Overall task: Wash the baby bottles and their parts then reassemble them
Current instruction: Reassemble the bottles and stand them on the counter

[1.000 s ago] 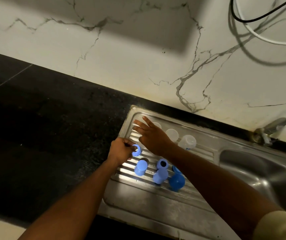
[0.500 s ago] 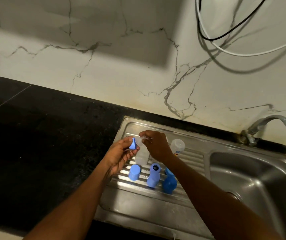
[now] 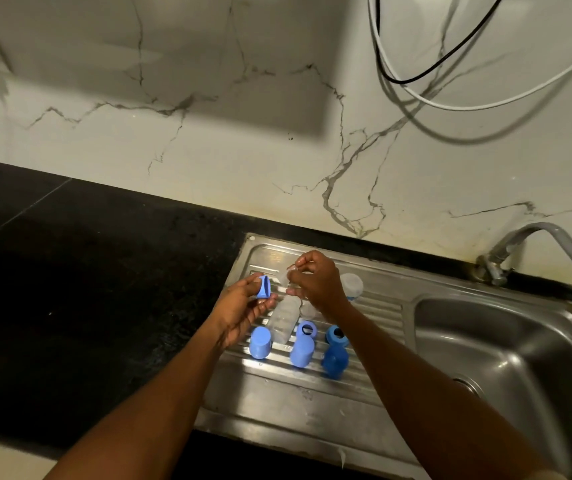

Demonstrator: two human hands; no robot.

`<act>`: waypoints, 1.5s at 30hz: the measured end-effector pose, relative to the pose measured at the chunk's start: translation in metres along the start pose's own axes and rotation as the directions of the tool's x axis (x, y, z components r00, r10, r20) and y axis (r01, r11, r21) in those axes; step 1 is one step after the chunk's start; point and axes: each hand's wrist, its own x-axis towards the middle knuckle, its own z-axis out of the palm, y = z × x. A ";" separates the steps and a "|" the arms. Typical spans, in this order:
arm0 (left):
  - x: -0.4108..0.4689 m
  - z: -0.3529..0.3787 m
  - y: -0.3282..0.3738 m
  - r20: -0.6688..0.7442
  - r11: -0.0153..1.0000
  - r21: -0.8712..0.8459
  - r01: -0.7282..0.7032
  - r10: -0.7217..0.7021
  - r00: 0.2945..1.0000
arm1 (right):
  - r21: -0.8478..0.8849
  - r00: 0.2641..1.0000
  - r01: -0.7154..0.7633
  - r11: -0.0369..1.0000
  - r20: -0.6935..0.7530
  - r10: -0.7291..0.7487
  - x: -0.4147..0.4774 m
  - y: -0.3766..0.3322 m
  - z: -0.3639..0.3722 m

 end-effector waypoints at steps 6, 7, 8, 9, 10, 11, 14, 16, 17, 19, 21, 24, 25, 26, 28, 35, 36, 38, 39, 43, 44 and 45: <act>-0.007 0.004 0.010 0.059 0.998 -0.046 0.034 -0.031 0.998 | -0.059 0.975 0.058 0.997 0.217 -0.044 -0.002 -0.011 0.000; -0.007 0.005 0.010 0.071 0.999 -0.032 0.032 -0.030 0.997 | -0.080 0.972 0.072 0.994 0.229 -0.052 -0.003 -0.012 0.002; -0.008 0.006 0.009 0.078 0.999 -0.023 0.031 -0.029 0.997 | -0.095 0.975 0.074 0.993 0.217 -0.051 -0.004 -0.012 0.002; -0.007 0.006 0.008 0.085 0.999 -0.022 0.030 -0.028 0.996 | -0.097 0.982 0.048 0.994 0.189 -0.029 -0.007 -0.016 0.002; -0.008 0.007 0.007 0.091 0.999 -0.024 0.031 -0.028 0.995 | -0.111 0.989 0.031 0.993 0.146 -0.015 -0.008 -0.017 0.002; -0.009 0.008 0.007 0.099 0.999 -0.028 0.027 -0.025 0.995 | -0.118 0.995 0.009 0.993 0.102 0.003 -0.010 -0.020 0.002; -0.012 0.014 0.004 0.121 0.998 -0.060 0.006 0.001 0.993 | -0.154 0.999 0.030 0.988 -0.015 -0.033 -0.014 -0.024 0.003; -0.014 0.018 0.002 0.148 0.997 -0.082 0.001 0.011 0.989 | -0.088 0.989 0.005 0.996 -0.149 -0.018 -0.017 -0.025 0.005; -0.015 0.020 0.000 0.155 0.996 -0.090 -0.002 0.016 0.988 | -0.051 0.978 -0.041 0.998 -0.207 0.029 -0.020 -0.027 0.006; -0.016 0.022 -0.004 0.149 0.994 -0.108 -0.018 0.034 0.988 | 0.040 0.944 -0.162 0.986 -0.286 0.166 -0.023 -0.027 0.008; -0.017 0.024 -0.008 0.129 0.992 -0.118 -0.040 0.055 0.990 | 0.129 0.907 -0.285 0.950 -0.284 0.310 -0.027 -0.028 0.008; -0.018 0.025 -0.014 0.102 0.990 -0.131 -0.055 0.069 0.992 | 0.400 0.888 -0.398 0.826 -0.057 0.456 -0.031 -0.028 0.005; -0.018 0.024 -0.015 0.097 0.988 -0.146 -0.057 0.072 0.993 | 0.453 0.889 -0.399 0.797 -0.021 0.457 -0.034 -0.028 0.005; -0.019 0.024 -0.016 0.095 0.986 -0.155 -0.059 0.075 0.993 | 0.475 0.893 -0.384 0.792 -0.027 0.449 -0.037 -0.026 0.005; -0.022 0.025 -0.016 0.099 0.987 -0.144 -0.070 0.085 0.991 | 0.531 0.888 -0.363 0.766 -0.052 0.457 -0.041 -0.024 0.007; -0.028 0.029 -0.010 0.082 0.981 0.022 -0.193 0.191 0.978 | 0.665 0.900 -0.387 0.639 0.120 0.420 -0.045 -0.032 0.000; -0.029 0.029 -0.010 0.072 0.975 0.053 -0.217 0.213 0.974 | 0.669 0.910 -0.383 0.637 0.154 0.385 -0.045 -0.031 0.000; -0.031 0.029 -0.009 0.074 0.973 0.043 -0.226 0.222 0.972 | 0.680 0.928 -0.362 0.638 0.200 0.313 -0.049 -0.030 0.000; -0.032 0.029 -0.009 0.089 0.979 0.004 -0.205 0.204 0.975 | 0.667 0.937 -0.343 0.661 0.195 0.289 -0.051 -0.030 -0.001; -0.034 0.030 -0.008 0.113 0.985 -0.064 -0.159 0.165 0.980 | 0.516 0.977 -0.211 0.830 0.089 0.193 -0.054 -0.027 -0.005; -0.034 0.030 -0.008 0.100 0.984 -0.017 -0.178 0.179 0.979 | 0.469 0.983 -0.180 0.865 0.062 0.171 -0.052 -0.025 -0.006; -0.033 0.030 -0.006 0.089 0.981 0.033 -0.191 0.188 0.978 | 0.426 0.987 -0.157 0.891 0.036 0.157 -0.050 -0.024 -0.008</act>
